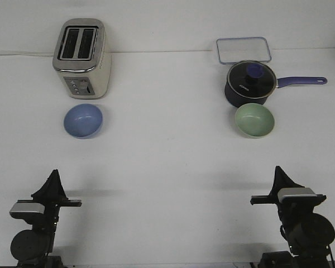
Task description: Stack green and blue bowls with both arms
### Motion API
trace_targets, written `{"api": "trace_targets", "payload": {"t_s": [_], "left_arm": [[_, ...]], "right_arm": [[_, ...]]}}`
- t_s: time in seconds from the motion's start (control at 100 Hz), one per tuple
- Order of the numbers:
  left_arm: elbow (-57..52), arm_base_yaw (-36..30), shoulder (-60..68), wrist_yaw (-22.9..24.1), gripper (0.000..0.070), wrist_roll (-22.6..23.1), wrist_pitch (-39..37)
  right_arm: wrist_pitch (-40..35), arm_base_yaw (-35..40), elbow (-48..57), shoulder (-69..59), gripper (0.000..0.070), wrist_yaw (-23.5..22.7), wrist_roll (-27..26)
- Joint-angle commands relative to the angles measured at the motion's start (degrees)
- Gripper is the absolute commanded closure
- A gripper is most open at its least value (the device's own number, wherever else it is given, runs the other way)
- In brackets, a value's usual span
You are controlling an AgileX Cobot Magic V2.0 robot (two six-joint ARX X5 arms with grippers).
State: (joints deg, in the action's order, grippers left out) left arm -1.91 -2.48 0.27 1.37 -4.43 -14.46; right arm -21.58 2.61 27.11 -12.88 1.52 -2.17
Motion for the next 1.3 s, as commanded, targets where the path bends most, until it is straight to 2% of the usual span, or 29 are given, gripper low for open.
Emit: {"api": "trace_targets", "payload": {"t_s": [0.0,0.14,0.25,0.63,0.68,0.81,0.88,1.09,1.29], "left_arm": [[1.1,0.1,-0.1,0.1,0.0688,-0.3,-0.6],[1.1,0.1,-0.1,0.1,0.0688,-0.3,-0.6],[1.1,0.1,-0.1,0.1,0.0688,-0.3,-0.6],[1.1,0.1,-0.1,0.1,0.0688,-0.3,-0.6],[1.1,0.1,-0.1,0.1,0.0688,-0.3,-0.6],[1.1,0.1,-0.1,0.1,0.0688,-0.3,-0.6],[1.1,0.1,-0.1,0.1,0.0688,-0.3,-0.6],[1.1,0.1,-0.1,0.1,0.0688,-0.3,-0.6],[1.1,0.1,-0.1,0.1,0.0688,-0.3,-0.6]], "right_arm": [[-3.4,0.0,4.8,-3.9,0.07,0.0,-0.9],[-13.0,0.0,14.2,-13.7,0.07,0.0,-0.8],[-17.7,0.1,19.5,-20.5,0.07,-0.1,-0.8],[-18.8,0.0,21.7,-30.9,0.0698,0.0,-1.9],[-19.1,0.0,21.7,-31.3,0.0658,0.0,-2.4],[-19.3,0.0,21.7,-31.5,0.0367,0.0,-2.9],[-19.1,0.0,21.7,-31.4,0.0277,0.0,-3.0],[-18.9,-0.5,24.7,-34.6,0.0271,0.0,-4.3],[-18.5,-5.0,33.4,-46.7,0.0271,0.0,-3.4]]}}
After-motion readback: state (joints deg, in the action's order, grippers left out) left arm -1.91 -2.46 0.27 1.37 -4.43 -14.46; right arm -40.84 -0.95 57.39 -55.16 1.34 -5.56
